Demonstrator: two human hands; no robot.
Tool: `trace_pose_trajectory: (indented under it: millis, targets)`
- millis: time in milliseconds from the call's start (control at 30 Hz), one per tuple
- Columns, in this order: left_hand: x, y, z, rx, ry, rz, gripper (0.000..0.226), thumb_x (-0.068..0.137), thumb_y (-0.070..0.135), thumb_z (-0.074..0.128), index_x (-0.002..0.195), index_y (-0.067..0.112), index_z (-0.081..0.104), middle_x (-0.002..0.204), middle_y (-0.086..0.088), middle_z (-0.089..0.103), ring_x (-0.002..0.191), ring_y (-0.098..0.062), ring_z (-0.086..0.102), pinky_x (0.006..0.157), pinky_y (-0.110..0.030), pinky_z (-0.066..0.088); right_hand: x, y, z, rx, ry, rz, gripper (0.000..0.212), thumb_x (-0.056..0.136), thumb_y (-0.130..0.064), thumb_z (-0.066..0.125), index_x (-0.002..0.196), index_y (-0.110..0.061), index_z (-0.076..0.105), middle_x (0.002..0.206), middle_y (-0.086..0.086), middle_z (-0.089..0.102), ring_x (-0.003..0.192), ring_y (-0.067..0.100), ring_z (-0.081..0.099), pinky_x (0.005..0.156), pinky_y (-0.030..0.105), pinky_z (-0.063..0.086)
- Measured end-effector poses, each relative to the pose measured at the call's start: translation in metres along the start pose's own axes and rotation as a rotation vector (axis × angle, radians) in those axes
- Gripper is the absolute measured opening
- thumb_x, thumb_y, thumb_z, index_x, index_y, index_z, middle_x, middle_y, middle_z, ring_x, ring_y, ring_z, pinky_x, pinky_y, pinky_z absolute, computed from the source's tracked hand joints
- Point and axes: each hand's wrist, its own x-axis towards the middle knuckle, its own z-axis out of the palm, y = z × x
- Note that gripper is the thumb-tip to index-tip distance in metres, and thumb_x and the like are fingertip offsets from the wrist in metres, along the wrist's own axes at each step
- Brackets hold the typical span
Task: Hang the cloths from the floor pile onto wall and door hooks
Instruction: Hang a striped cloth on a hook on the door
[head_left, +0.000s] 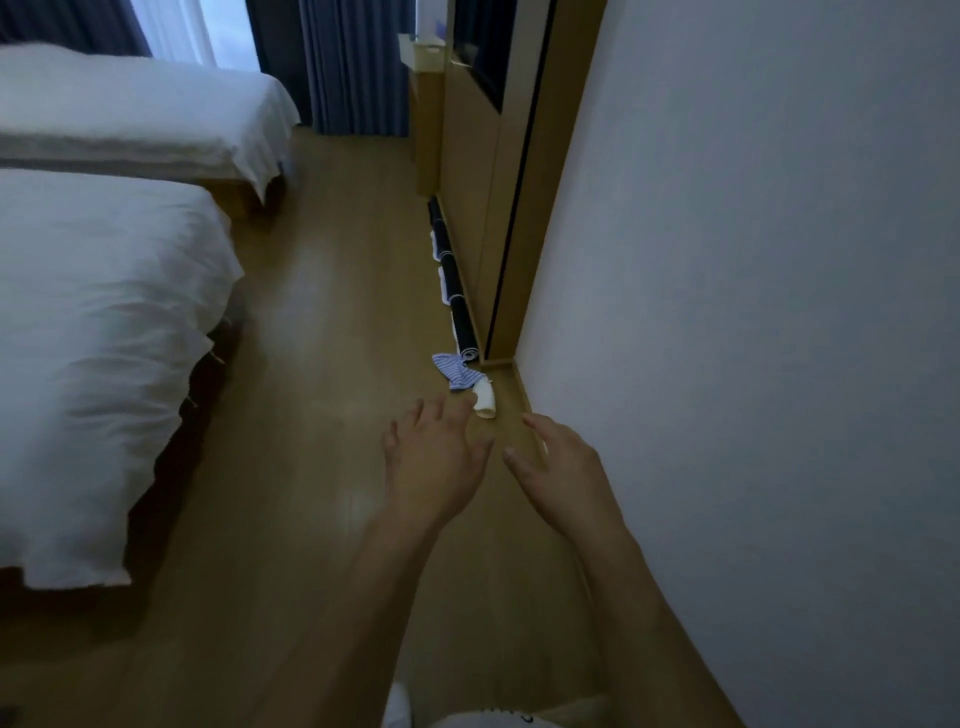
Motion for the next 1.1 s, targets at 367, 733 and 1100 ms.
trace_pose_trajectory:
  millis: [367, 733, 1100]
  targets:
    - [0.189, -0.038, -0.020, 0.011, -0.070, 0.081, 0.055, 0.098, 0.050, 0.040, 0.149, 0.037, 0.028, 0.158, 0.000, 0.025, 0.146, -0.022, 0.018, 0.117, -0.049, 0.013, 0.175, -0.031, 0.029, 0.059, 0.089, 0.071, 0.051, 0.092, -0.036, 0.058, 0.140, -0.022, 0.047, 0.136, -0.002, 0.053, 0.122, 0.013, 0.049, 0.094, 0.018, 0.036]
    - [0.403, -0.100, -0.009, 0.072, -0.066, -0.025, 0.056, 0.097, 0.050, 0.042, 0.149, 0.036, 0.028, 0.158, -0.001, 0.026, 0.145, -0.024, 0.021, 0.117, -0.049, 0.017, 0.421, -0.039, 0.090, 0.111, -0.036, 0.046, 0.043, 0.090, -0.024, 0.061, 0.132, -0.015, 0.055, 0.127, 0.004, 0.058, 0.112, 0.018, 0.054, 0.090, 0.021, 0.040]
    - [0.599, -0.138, 0.026, 0.098, -0.165, -0.084, 0.057, 0.096, 0.050, 0.043, 0.149, 0.034, 0.029, 0.157, -0.003, 0.029, 0.143, -0.026, 0.025, 0.116, -0.047, 0.018, 0.623, -0.019, 0.136, 0.124, -0.189, 0.158, 0.027, 0.089, -0.017, 0.059, 0.113, -0.005, 0.064, 0.110, 0.009, 0.064, 0.101, 0.023, 0.060, 0.082, 0.027, 0.044]
